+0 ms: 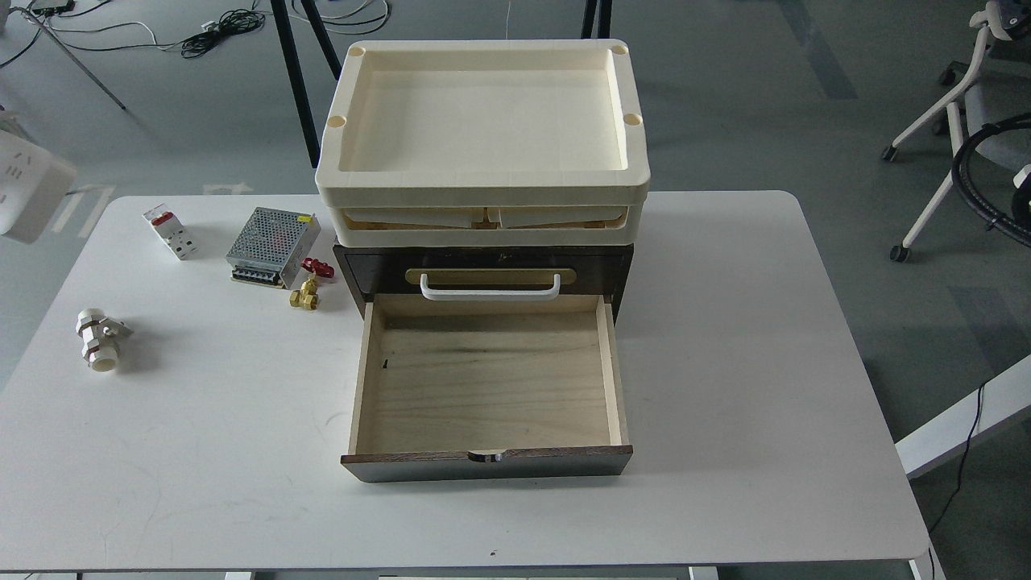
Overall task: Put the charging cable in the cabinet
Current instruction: 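Lift the power strip with the left gripper off the table, then carry the power strip with the left gripper over the open drawer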
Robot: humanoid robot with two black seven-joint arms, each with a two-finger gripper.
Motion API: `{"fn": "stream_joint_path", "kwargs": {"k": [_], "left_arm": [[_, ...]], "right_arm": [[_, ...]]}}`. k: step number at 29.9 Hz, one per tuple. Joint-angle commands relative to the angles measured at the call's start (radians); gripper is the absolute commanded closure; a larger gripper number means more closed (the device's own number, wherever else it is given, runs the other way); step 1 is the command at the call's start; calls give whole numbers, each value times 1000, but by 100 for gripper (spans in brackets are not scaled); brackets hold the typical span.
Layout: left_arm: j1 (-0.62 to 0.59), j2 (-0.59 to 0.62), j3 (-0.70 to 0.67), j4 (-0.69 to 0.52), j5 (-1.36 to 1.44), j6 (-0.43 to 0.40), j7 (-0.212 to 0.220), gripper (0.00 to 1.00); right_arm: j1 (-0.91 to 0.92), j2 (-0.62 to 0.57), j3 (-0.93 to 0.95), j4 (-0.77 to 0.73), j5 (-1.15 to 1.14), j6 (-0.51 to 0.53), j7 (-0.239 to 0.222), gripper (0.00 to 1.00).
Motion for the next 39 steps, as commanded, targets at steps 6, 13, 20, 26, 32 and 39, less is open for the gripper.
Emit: {"fn": "stream_joint_path", "kwargs": {"k": [6,13,20,26,32,39], "left_arm": [[88,103,25,-295,-41,-34,0,94],[137,93,26,-468,-110,-178,0,94],[134,2,25,-527,-248,-281,0,94],[122,-86,-6,-527,-377,-356,0,94],[123,-175,-35,-524,-467,-392,0,94],[125,-282,-38,-524,-529,-392,0,94]], "right_arm": [[-6,1,-1,0,0,0,-2,1],[-16,1,-1,-2,0,0,-2,1],[-22,1,-3,-3,0,0,-2,1],[-23,1,-3,-3,0,0,-2,1],[-23,3,-3,-3,0,0,-2,1],[-23,3,-3,-5,0,0,-2,1]]}}
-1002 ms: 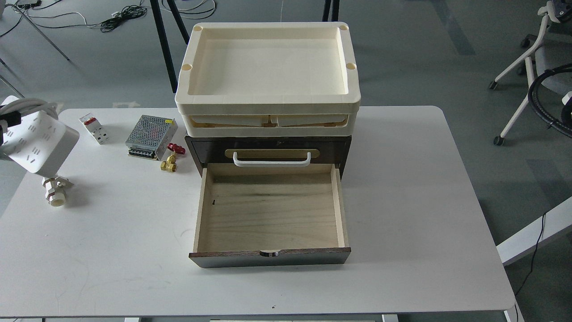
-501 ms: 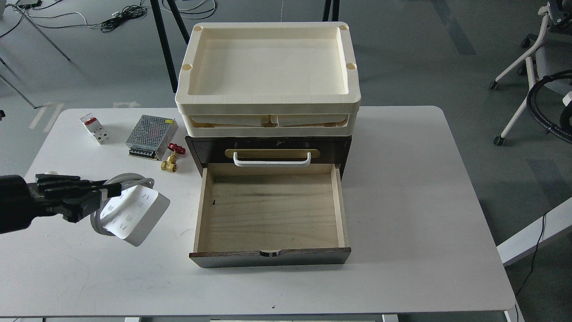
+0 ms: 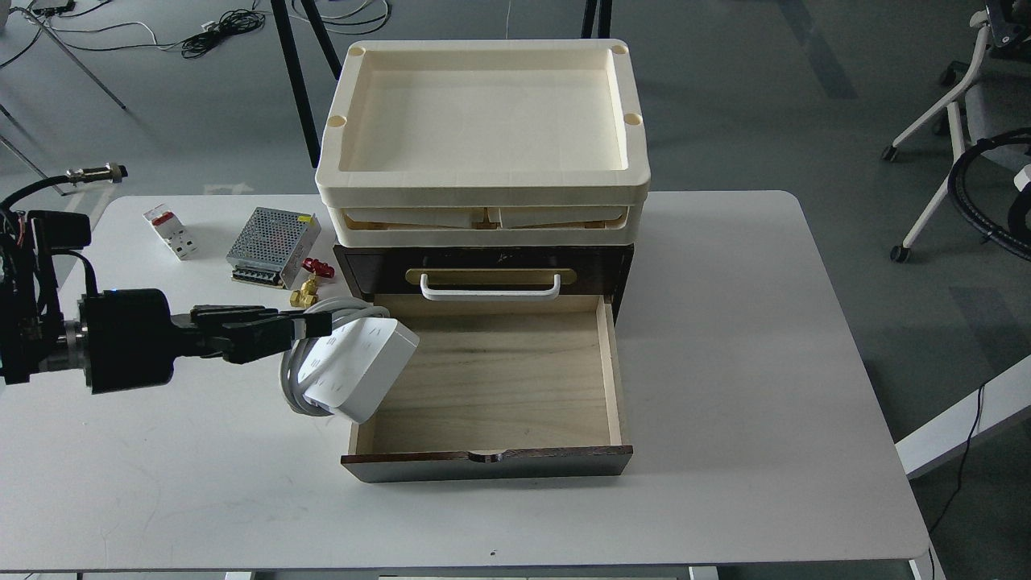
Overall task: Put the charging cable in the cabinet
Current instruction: 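Carry the power strip with the left gripper over the open drawer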
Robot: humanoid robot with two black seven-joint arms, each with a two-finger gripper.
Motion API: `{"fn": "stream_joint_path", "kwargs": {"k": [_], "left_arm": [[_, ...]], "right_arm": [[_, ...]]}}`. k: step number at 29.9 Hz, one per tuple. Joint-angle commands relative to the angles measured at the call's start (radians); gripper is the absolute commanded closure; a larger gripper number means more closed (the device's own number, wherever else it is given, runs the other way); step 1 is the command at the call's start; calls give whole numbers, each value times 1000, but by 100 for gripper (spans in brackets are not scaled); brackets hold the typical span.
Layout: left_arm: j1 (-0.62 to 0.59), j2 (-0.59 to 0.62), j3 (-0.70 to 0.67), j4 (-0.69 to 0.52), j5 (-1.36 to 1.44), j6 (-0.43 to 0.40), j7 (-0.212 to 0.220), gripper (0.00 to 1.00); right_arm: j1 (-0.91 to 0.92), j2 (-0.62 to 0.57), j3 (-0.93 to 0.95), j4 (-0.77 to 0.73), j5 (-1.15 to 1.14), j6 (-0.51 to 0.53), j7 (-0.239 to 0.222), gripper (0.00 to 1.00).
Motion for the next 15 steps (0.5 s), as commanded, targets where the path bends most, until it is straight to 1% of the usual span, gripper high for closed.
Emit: {"fn": "stream_joint_path", "kwargs": {"k": [1,7,15], "left_arm": [[2,-54,-3,0,-36,0,0,94],[6,-144,-37,9,-111,0,0,94],[15,-233,-37,72,-165,14,0,94]], "right_arm": [[0,-2,0,-1,-1,0,0,1],[0,-2,0,-5,-1,0,0,1],[-1,-3,0,-6,0,0,0,1]]}}
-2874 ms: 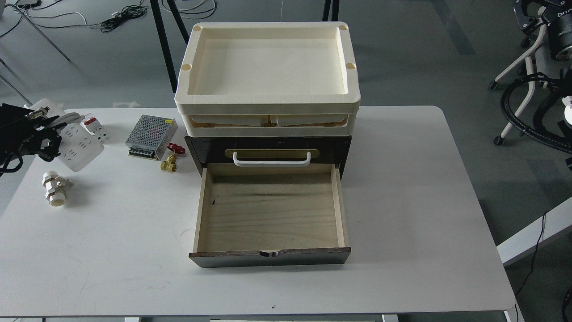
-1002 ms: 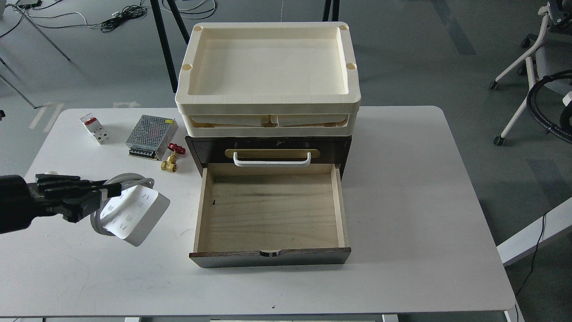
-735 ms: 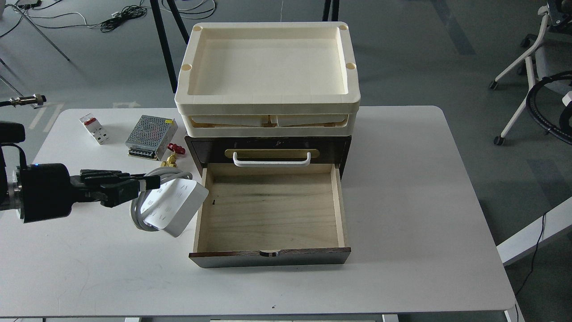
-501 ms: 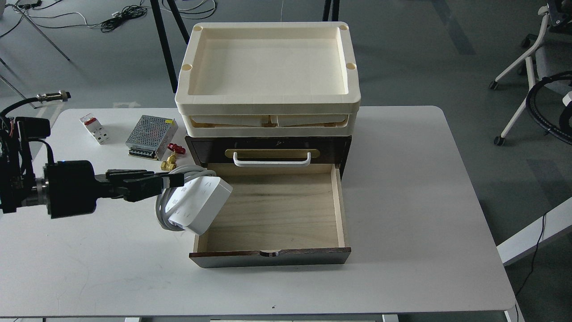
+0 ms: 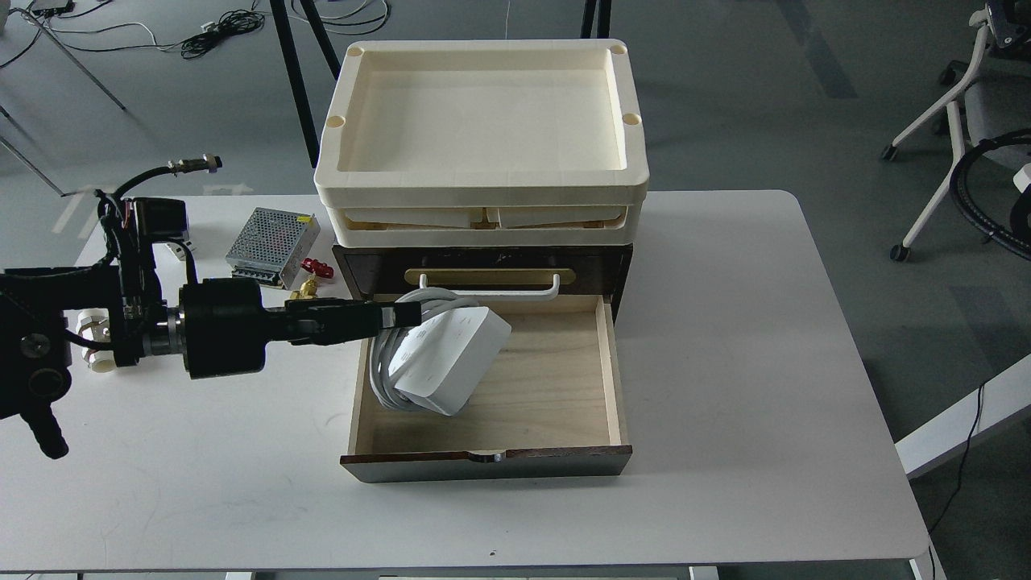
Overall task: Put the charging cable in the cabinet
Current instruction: 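Carry the power strip with the left gripper over the open drawer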
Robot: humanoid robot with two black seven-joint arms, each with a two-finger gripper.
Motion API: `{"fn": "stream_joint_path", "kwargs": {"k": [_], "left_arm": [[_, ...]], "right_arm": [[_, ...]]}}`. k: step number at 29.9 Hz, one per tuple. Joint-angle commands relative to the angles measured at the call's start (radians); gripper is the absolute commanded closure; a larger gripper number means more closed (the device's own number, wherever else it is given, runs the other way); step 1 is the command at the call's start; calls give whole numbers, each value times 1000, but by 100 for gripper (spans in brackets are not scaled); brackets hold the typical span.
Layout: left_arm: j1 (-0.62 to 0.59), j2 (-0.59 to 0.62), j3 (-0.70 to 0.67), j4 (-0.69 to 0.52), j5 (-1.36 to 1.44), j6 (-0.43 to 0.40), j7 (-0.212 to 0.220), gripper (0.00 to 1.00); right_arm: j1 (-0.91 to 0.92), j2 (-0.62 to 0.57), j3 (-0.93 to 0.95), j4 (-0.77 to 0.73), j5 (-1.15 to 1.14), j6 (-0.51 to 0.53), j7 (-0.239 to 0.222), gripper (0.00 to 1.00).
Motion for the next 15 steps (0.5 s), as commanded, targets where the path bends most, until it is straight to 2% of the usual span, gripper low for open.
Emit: {"fn": "stream_joint_path", "kwargs": {"k": [1,15], "left_arm": [[5,-34,1,19,-14,11,0,94],[103,-186,3,148,-37,77,0,94]], "right_arm": [[-1,0,-1,0,1,0,0,1],[-1,-5,1,0,0,0,0,1]]}}
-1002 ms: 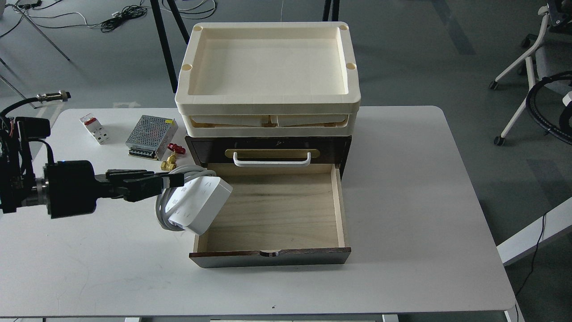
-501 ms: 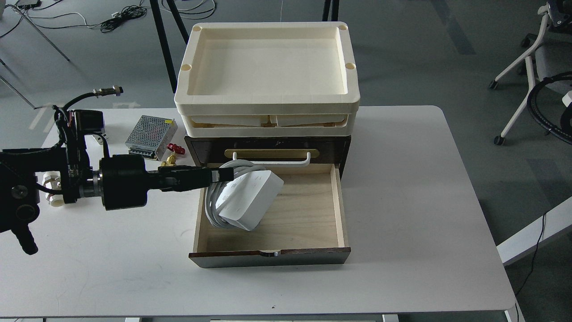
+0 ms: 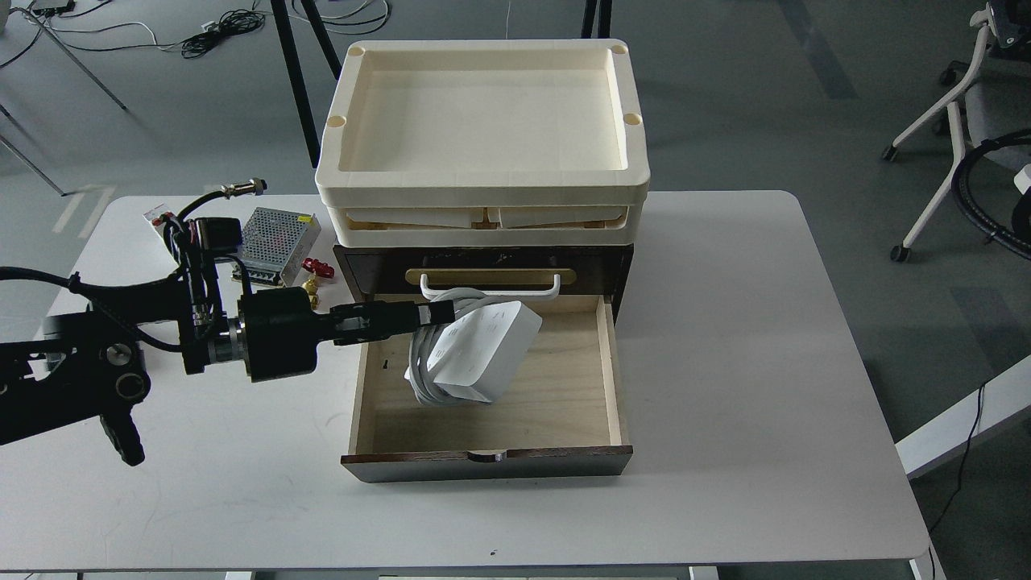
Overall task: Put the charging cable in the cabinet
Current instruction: 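Carry the power strip with the left gripper over the open drawer, then lower the power strip into the drawer and open the left gripper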
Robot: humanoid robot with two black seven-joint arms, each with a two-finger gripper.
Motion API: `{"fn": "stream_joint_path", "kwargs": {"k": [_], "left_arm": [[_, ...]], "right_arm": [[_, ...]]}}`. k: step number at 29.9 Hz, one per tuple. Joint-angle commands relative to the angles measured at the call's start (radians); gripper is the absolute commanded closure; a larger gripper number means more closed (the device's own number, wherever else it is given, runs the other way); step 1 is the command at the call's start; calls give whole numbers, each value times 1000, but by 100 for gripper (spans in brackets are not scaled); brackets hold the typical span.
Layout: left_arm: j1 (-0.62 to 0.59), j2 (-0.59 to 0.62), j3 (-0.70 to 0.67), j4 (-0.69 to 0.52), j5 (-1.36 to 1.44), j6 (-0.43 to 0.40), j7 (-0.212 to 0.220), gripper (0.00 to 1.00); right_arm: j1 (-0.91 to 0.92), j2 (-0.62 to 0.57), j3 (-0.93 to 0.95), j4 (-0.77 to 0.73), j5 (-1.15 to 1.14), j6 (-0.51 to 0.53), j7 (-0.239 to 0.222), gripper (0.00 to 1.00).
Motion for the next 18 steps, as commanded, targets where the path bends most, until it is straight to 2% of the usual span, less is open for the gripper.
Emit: {"fn": "stream_joint_path", "kwargs": {"k": [1,7,15,18], "left_arm": [[17,-28,0,15,8,14,0,94],[24,-50,6,35,18,60,0,94],[47,-108,13,147,31,68,0,94],[65,-114,14,165,70,107,0,94]], "right_arm": [[-1,0,-2,0,-1,0,0,1],[-9,0,0,0,1,0,0,1],[-12,-5,0,0,1,0,0,1],[-14,-5,0,0,-1,0,0,1]]}}
